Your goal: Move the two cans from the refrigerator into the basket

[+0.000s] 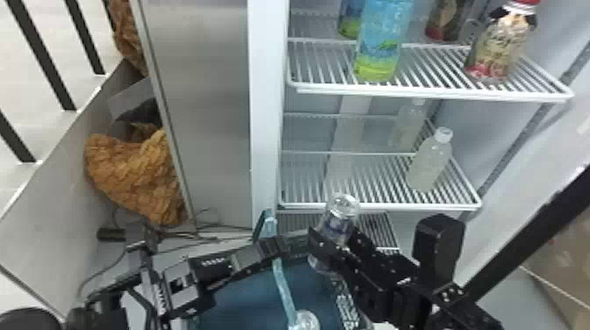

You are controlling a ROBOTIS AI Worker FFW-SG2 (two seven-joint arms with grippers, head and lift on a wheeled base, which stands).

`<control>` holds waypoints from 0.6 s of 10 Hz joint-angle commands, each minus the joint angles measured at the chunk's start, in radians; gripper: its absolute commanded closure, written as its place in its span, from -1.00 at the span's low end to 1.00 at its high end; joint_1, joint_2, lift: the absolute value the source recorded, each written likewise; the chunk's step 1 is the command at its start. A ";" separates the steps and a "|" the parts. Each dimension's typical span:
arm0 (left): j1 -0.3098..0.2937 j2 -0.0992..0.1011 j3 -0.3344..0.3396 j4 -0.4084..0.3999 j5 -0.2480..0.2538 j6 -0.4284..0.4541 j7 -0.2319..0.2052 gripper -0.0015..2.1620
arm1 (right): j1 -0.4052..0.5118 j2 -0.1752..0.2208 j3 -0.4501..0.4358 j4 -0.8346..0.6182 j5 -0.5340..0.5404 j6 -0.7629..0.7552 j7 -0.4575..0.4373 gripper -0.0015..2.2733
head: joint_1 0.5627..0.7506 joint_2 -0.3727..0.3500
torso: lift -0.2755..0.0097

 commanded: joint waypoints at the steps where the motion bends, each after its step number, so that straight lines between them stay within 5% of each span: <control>1: 0.002 -0.001 -0.002 0.000 0.000 0.000 0.000 0.12 | 0.003 0.006 -0.015 0.027 0.007 0.000 0.024 -0.54 | 0.41 -0.24 | -0.60; 3: 0.002 -0.001 -0.002 0.000 0.000 0.000 0.000 0.12 | 0.040 0.017 -0.055 0.015 0.013 -0.022 0.042 -0.93 | 0.41 -0.28 | -0.60; 6: 0.007 -0.001 -0.002 0.000 0.000 0.000 0.000 0.12 | 0.138 0.049 -0.149 0.037 0.011 -0.265 0.084 -0.89 | 0.41 -0.39 | -0.60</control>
